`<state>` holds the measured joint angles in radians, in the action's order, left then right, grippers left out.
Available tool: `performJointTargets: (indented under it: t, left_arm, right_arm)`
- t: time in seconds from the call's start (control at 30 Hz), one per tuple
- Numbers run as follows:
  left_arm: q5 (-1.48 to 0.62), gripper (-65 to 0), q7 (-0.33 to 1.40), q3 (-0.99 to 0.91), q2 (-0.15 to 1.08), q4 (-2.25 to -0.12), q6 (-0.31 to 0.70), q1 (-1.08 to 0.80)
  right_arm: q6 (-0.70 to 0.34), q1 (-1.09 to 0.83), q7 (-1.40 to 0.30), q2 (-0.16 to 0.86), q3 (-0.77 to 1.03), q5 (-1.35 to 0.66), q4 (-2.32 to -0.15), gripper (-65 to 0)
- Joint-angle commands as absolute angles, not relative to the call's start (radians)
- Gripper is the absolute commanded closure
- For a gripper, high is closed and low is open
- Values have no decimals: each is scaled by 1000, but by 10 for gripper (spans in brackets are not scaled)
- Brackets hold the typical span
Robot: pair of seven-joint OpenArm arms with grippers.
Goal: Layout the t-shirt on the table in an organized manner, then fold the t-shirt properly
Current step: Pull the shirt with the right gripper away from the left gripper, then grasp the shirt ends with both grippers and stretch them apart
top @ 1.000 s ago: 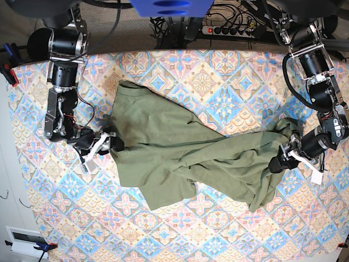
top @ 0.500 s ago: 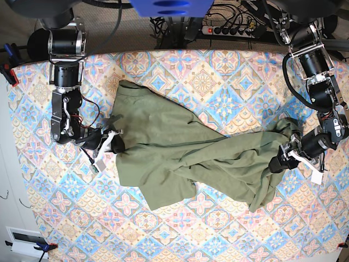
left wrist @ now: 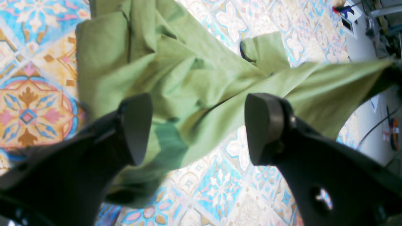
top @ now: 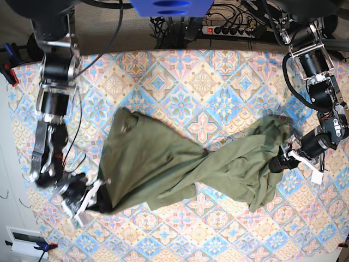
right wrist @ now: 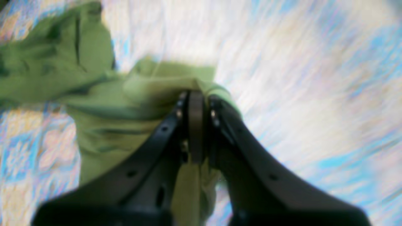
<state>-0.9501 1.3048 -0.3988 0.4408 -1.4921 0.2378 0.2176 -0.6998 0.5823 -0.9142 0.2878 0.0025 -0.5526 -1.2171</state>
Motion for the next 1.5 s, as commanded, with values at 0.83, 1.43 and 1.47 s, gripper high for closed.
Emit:
performJointTargets:
  t: [0.83,1.43,1.47]
  left_arm:
    - [-972,-457,1294,-404,446,-1508,242,237]
    - [-963,-464,1388,-387,476,-1504,242,226]
    - [-963,-464,1388,-360,476,-1504,242,225]
  right_arm:
    - [-698,88,-1053,418,108,-799,-1739,-13]
    - [-698,-229,-1050,424,-90,-367,-1716,-12]
    - [-698,-229,-1050,427,-90,-358,-1716,-11]
